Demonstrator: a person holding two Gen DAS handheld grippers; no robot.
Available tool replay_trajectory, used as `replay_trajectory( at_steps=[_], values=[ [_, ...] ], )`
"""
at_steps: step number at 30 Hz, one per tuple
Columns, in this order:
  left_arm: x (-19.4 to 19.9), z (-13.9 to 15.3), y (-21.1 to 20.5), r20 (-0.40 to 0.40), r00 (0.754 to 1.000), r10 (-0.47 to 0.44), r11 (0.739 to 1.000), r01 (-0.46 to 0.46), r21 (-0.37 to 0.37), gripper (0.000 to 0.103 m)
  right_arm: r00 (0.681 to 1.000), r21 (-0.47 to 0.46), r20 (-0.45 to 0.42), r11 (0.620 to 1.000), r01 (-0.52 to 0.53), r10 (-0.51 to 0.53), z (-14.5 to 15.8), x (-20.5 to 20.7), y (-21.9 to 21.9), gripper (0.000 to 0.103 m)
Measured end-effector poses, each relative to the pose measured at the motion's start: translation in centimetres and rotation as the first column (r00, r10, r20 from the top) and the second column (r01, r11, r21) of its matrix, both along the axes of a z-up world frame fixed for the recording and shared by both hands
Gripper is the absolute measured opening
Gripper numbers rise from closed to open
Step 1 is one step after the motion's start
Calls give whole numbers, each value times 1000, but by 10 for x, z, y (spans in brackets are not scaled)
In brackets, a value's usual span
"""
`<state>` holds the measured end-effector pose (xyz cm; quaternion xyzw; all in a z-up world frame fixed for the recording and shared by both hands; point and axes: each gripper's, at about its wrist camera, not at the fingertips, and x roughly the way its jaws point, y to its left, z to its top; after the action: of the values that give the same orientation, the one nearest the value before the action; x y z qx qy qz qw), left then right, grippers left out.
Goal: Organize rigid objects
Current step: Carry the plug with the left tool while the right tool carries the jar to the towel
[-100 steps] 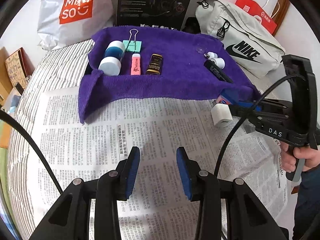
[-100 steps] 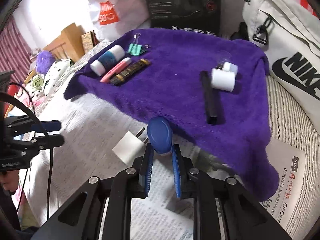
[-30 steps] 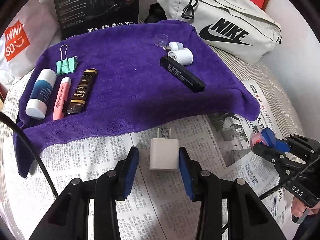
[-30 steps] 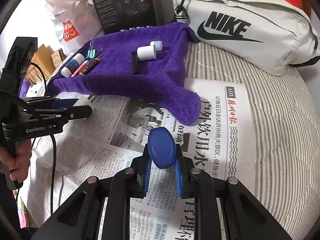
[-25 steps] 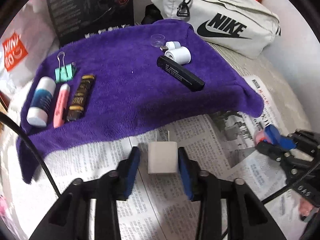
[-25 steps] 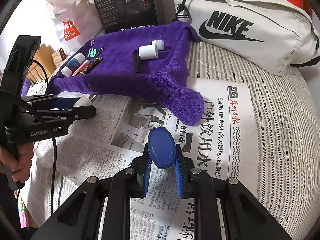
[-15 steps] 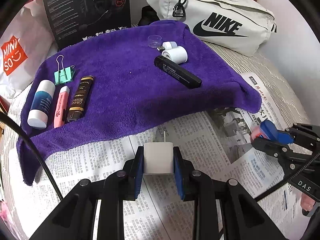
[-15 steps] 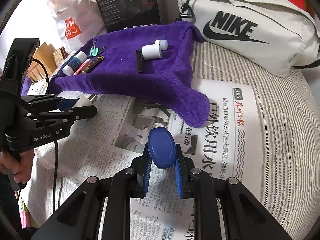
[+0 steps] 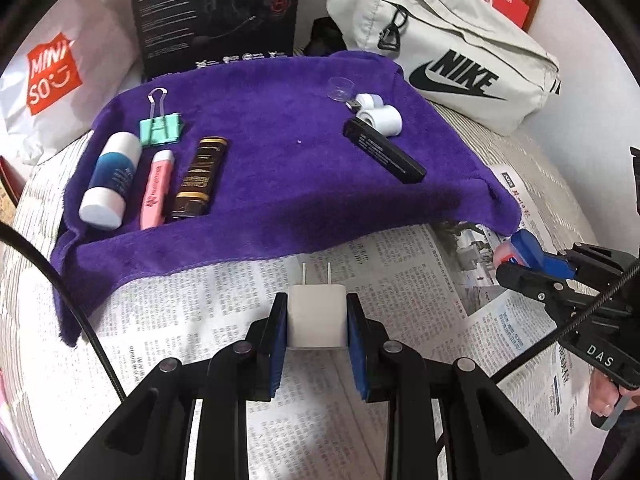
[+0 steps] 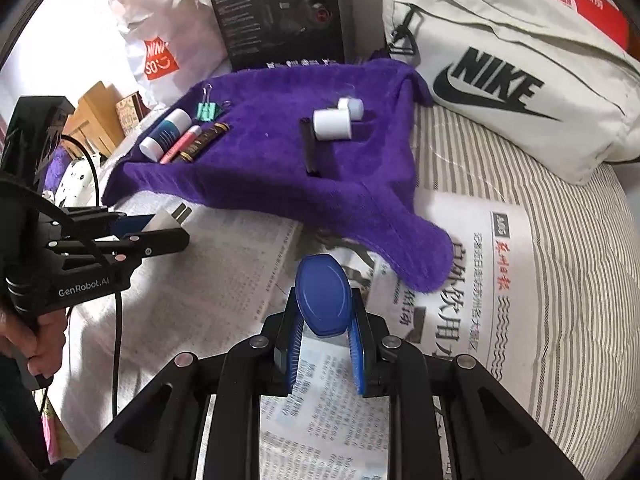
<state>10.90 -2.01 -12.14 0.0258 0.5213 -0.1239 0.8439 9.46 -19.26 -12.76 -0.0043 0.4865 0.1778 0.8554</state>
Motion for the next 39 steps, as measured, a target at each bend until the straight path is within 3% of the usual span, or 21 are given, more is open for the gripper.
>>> replay_trajectory(
  at_steps=[19, 31, 39],
  values=[
    [5, 51, 35, 111, 991, 69, 998, -69, -7, 26, 995, -7, 98, 1000, -28, 28, 40, 22, 14, 21],
    [26, 53, 44, 99, 992, 80, 997, -78, -20, 26, 995, -4, 97, 1000, -12, 12, 43, 56, 15, 21],
    [47, 55, 51, 99, 992, 80, 997, -77, -29, 26, 999, -22, 48, 1000, 9, -8, 27, 88, 18, 21]
  ],
)
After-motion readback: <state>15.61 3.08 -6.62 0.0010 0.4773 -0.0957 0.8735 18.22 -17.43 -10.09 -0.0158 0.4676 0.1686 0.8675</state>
